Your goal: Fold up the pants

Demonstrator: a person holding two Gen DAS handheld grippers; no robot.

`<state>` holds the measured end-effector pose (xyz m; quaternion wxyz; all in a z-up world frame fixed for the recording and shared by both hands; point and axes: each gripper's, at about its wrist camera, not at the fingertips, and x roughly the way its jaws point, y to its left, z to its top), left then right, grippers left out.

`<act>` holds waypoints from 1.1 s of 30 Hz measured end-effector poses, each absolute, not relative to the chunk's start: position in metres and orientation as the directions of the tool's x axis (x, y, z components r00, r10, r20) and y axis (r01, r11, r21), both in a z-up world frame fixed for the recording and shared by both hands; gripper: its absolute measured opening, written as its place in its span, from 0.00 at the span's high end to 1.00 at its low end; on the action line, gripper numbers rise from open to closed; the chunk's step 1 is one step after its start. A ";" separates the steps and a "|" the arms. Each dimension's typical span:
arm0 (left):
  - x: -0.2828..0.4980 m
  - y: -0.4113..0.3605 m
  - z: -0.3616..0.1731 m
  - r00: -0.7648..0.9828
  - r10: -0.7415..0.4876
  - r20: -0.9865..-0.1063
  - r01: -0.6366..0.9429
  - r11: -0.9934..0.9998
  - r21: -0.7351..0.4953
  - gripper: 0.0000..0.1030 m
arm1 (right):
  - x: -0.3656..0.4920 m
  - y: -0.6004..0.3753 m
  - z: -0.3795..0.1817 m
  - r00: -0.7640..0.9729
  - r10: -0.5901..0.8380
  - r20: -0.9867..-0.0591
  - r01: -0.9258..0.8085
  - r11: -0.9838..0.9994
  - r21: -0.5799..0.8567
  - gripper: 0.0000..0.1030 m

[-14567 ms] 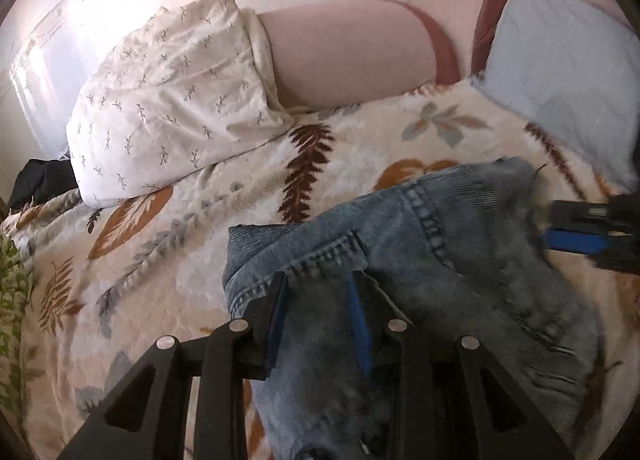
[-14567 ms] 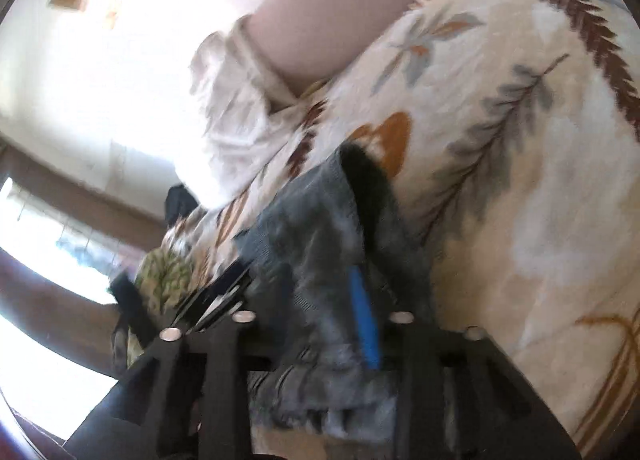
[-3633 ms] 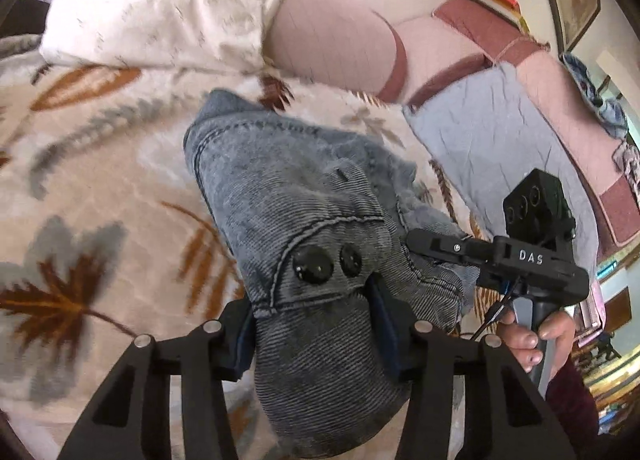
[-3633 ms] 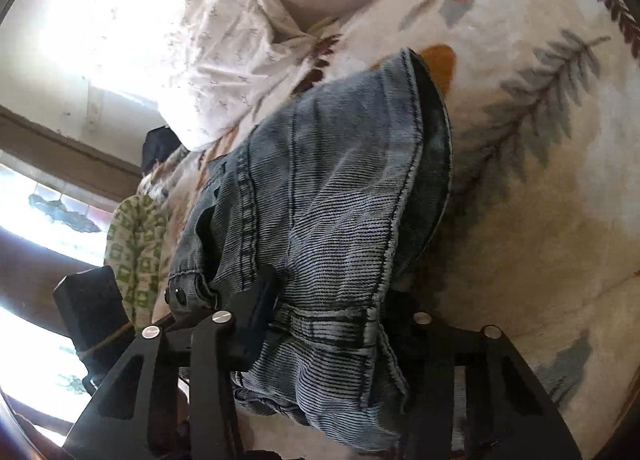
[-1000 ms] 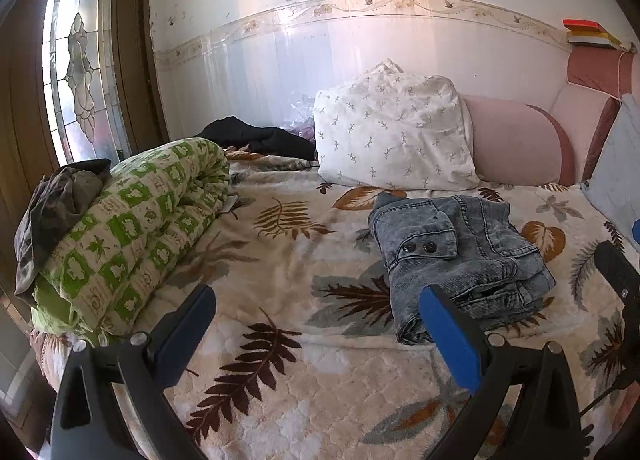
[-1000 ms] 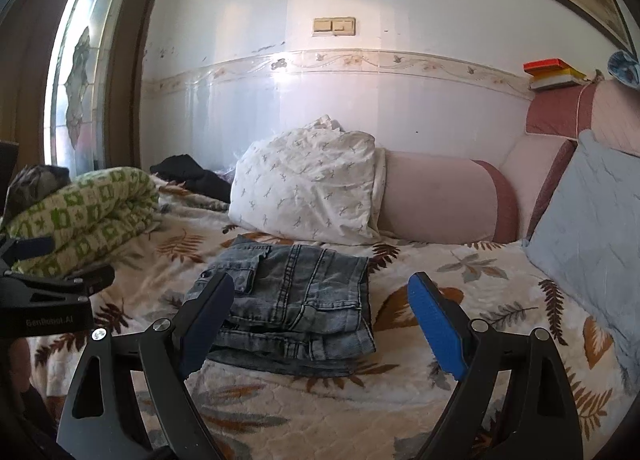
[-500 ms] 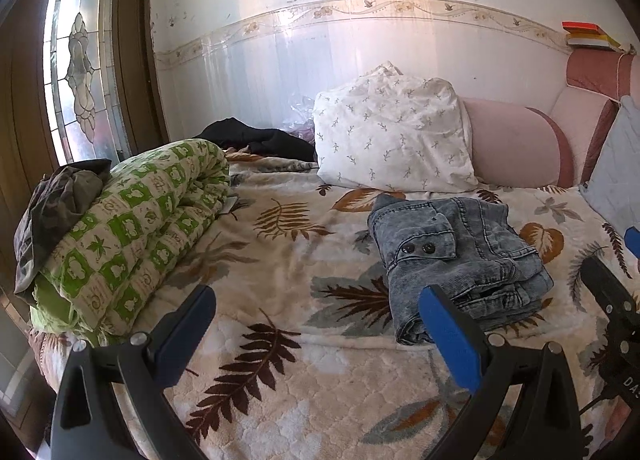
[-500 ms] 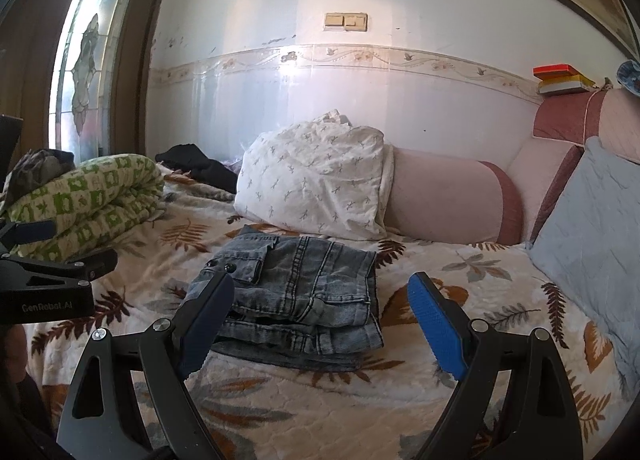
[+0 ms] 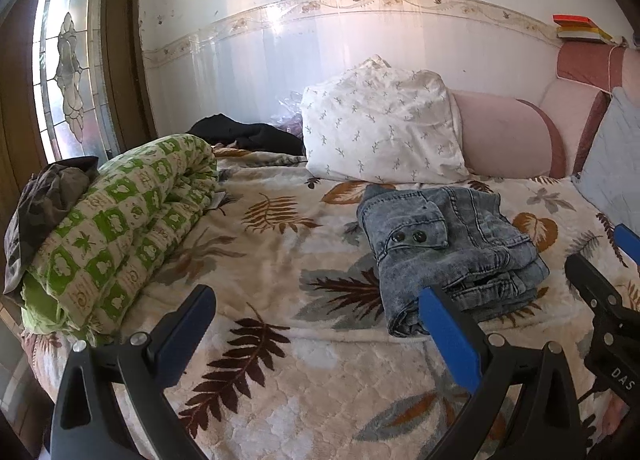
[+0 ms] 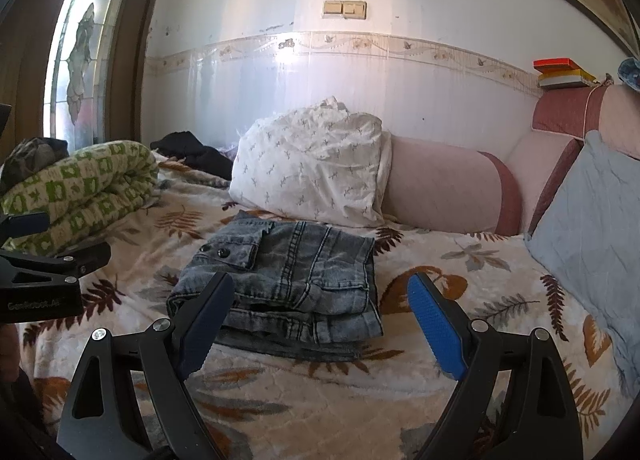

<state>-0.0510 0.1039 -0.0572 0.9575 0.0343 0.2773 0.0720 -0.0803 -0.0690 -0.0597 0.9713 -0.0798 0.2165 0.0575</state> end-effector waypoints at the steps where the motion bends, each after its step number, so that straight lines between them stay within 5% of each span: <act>1: -0.050 0.104 -0.058 0.835 0.151 -0.529 -0.113 0.988 0.103 0.00 | -0.079 -0.068 -0.061 0.898 0.074 -0.434 -0.144 0.981 -0.131 0.14; 33: -0.050 0.108 -0.062 0.826 0.121 -0.551 -0.100 0.993 0.067 0.00 | -0.071 -0.070 -0.073 0.879 0.049 -0.474 -0.120 0.985 -0.120 0.14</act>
